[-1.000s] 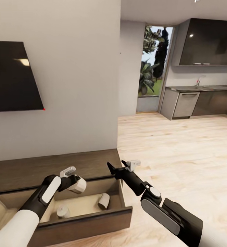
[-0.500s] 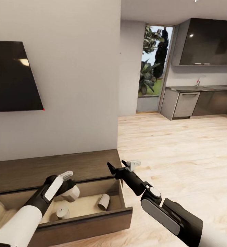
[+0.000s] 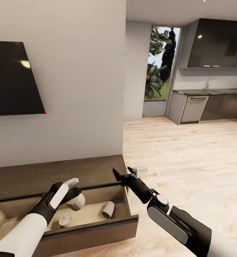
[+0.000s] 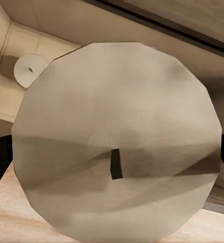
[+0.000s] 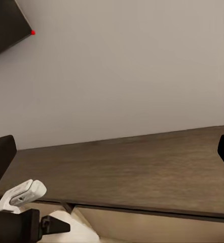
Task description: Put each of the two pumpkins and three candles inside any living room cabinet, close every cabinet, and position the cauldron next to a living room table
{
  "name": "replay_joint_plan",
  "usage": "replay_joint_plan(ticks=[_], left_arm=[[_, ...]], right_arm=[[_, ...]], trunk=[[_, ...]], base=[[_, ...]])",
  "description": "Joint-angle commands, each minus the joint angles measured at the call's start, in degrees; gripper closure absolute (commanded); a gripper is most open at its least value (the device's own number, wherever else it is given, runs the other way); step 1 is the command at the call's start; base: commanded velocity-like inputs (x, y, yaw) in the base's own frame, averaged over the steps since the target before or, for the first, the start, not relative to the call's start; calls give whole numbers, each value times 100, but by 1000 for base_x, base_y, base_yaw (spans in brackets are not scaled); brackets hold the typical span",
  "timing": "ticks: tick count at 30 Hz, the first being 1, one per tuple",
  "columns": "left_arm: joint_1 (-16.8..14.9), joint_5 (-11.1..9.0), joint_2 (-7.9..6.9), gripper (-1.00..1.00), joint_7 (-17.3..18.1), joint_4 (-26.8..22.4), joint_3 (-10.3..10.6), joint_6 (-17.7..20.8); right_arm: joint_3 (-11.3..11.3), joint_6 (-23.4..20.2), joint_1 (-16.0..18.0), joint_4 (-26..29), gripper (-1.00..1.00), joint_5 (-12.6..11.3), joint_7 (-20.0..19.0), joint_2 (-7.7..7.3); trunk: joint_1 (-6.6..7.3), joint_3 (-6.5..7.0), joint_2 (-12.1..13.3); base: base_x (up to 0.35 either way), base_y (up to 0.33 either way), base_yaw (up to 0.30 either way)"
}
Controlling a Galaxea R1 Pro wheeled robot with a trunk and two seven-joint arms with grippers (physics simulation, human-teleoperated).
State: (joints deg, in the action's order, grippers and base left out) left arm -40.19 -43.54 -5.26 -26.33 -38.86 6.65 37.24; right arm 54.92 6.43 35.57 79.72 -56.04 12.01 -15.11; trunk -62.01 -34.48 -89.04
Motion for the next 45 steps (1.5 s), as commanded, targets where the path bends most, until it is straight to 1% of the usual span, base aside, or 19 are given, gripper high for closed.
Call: replay_joint_plan(ticks=[1,3,5,7,8,9,11,12,13,14,16,17,20,23,26,29,39,42,45], left_arm=[[-3,-60,-9,100,-56,-5,35,3],[-4,-59,-10,100,-55,-1,37,2],[-1,-52,-16,100,-51,1,38,-2],[0,-50,-15,100,-51,2,38,-4],[-2,-50,-13,100,-50,5,38,-3],[-2,-50,-15,100,-49,3,38,-5],[-2,-49,-21,100,-48,7,38,-6],[0,-49,-21,100,-48,8,38,-6],[-2,-49,-17,100,-48,9,38,-6],[-1,-48,-14,100,-48,9,40,-6],[-1,-41,-12,100,-48,10,43,-22],[-3,-18,-15,100,-48,10,42,-50],[-1,164,-4,100,-48,10,39,-169],[-4,253,4,100,-48,10,38,-205],[-1,276,9,100,-48,29,38,-214],[-4,297,19,100,-48,118,43,-223],[-3,311,26,100,-48,168,47,-234],[-1,314,60,100,-48,172,60,-235],[-2,365,86,100,-48,171,76,-235]], right_arm=[[20,57,11,2,-100,-73,35,-14],[9,78,11,-100,-100,-103,37,-22],[-11,182,11,-362,-100,-229,32,-46],[-24,342,11,-509,-100,-489,20,-123],[-34,423,11,-563,-100,-681,7,-194],[-67,508,11,-658,-100,-1009,-27,-329],[-168,598,11,-822,-100,-1443,-180,-524],[-261,649,11,-1001,-100,-1747,-434,-647],[-325,668,11,-1155,-100,-1950,-665,-720],[-426,684,11,-1435,-100,-2315,-1120,-804],[-510,686,11,-1774,-100,-2770,-1683,-859],[-532,686,11,-1916,-100,-2960,-1900,-875],[-562,679,11,-2187,-100,-3368,-2248,-894],[-599,675,11,-2253,-100,-3467,-2308,-893],[-733,655,11,-2275,-100,-3493,-2315,-890],[-789,644,11,-2282,-100,-3499,-2317,-890],[-815,640,11,-2285,-100,-3502,-2309,-889],[-816,634,11,-2285,-100,-3502,-2309,-889],[-816,632,11,-2285,-100,-3502,-2309,-889]], trunk=[[-22,-24,-45],[-66,-60,-125],[-110,-96,-206],[-154,-132,-286],[-176,-150,-326],[-198,-168,-366],[-242,-204,-446],[-264,-222,-486],[-286,-240,-526],[-308,-258,-567],[-352,-294,-647],[-374,-312,-687],[-440,-365,-807],[-506,-419,-927],[-571,-473,-1048],[-637,-527,-1168],[-857,-706,-1569],[-923,-760,-1690],[-989,-814,-1810]], base=[[0,0,0],[0,0,0],[0,0,0],[0,0,0],[0,0,0],[0,0,0],[0,0,0],[0,0,0],[0,0,0],[0,0,0],[0,0,0],[0,0,0],[0,0,0],[0,0,0],[0,0,0],[0,0,0],[0,0,0],[0,0,0],[0,0,0]])
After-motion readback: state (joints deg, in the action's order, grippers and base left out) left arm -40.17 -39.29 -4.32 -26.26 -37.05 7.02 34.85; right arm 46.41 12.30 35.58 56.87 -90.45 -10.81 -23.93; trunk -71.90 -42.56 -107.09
